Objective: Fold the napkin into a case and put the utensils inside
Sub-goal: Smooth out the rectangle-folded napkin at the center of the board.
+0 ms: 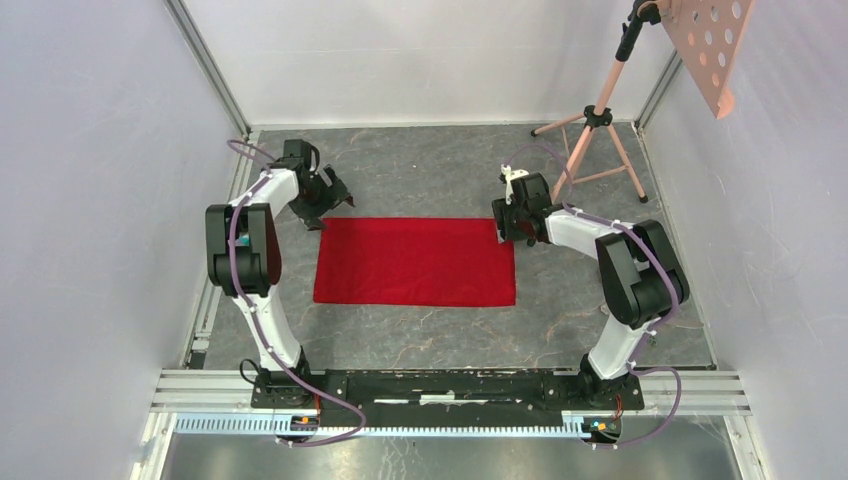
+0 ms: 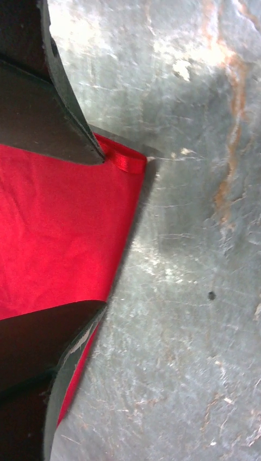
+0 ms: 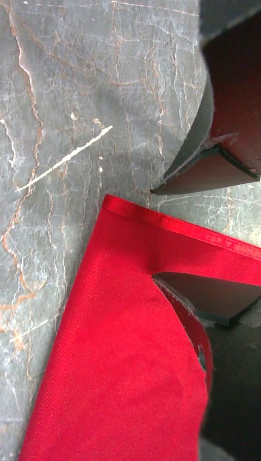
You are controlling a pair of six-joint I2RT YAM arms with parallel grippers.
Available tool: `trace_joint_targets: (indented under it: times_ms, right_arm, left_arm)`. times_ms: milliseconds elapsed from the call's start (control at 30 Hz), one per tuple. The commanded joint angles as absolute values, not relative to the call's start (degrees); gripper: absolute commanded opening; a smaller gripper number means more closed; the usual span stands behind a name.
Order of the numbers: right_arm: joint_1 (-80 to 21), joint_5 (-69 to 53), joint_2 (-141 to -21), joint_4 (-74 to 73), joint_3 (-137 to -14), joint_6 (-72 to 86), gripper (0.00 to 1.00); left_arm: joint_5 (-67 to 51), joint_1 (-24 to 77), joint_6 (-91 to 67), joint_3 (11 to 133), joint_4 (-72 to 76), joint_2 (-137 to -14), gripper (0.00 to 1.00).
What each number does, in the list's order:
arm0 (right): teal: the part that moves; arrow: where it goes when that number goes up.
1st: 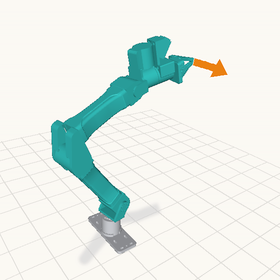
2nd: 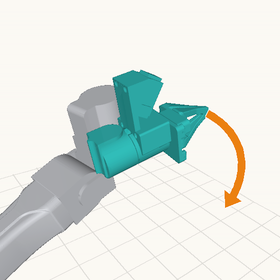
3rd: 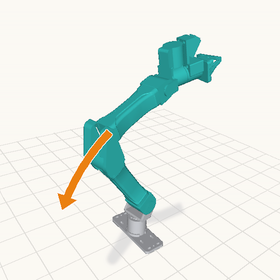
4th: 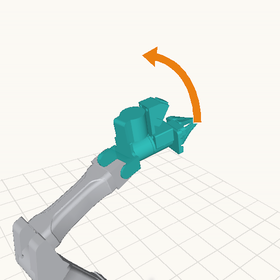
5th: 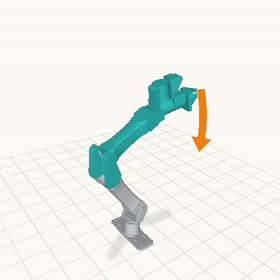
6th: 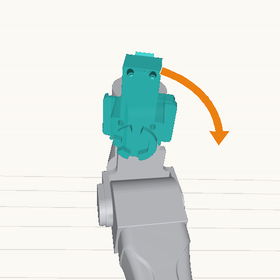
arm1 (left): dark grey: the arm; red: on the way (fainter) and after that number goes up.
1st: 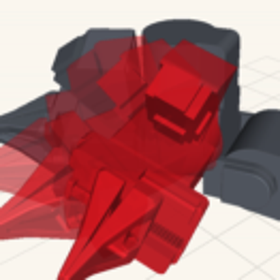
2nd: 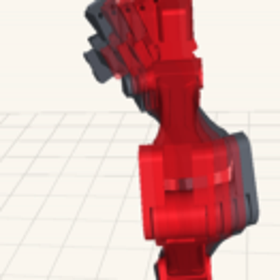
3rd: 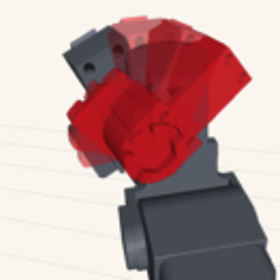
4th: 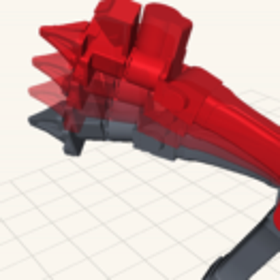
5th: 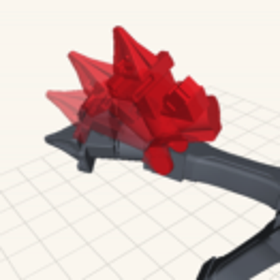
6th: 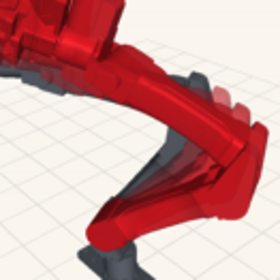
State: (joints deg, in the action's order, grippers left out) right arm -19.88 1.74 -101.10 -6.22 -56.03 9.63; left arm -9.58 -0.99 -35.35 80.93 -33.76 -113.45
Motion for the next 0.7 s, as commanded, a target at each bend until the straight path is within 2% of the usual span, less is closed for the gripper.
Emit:
trace_joint_targets:
  times_ms: [0,133,200,400,500,667]
  right_arm:
    - [-22.2,2.3,-96.1,-11.8,-61.6,8.7,0.63]
    - [-25.0,-3.2,-90.6,-16.7,-61.0,11.1,0.78]
    - [-25.5,-7.0,-88.5,-18.0,-58.6,14.4,0.81]
    - [-31.8,-12.0,-83.0,-11.2,-48.0,24.5,0.75]
    - [-34.6,-11.2,-83.9,-9.5,-46.2,27.4,0.68]
    - [-35.7,-7.9,-83.4,-7.4,-40.5,30.1,0.64]
  left_arm:
    - [-7.8,1.7,-31.7,80.9,-36.1,-103.2,1.0]
    - [-9.1,3.9,-29.2,79.2,-36.1,-94.5,1.0]
    - [-9.5,5.3,-27.2,78.0,-35.7,-91.1,1.0]
    - [-10.0,11.5,-23.3,74.1,-33.4,-83.6,1.0]
    - [-11.7,14.4,-22.8,73.6,-32.9,-82.2,1.0]
    - [-12.3,16.0,-22.5,73.6,-32.9,-79.8,1.0]
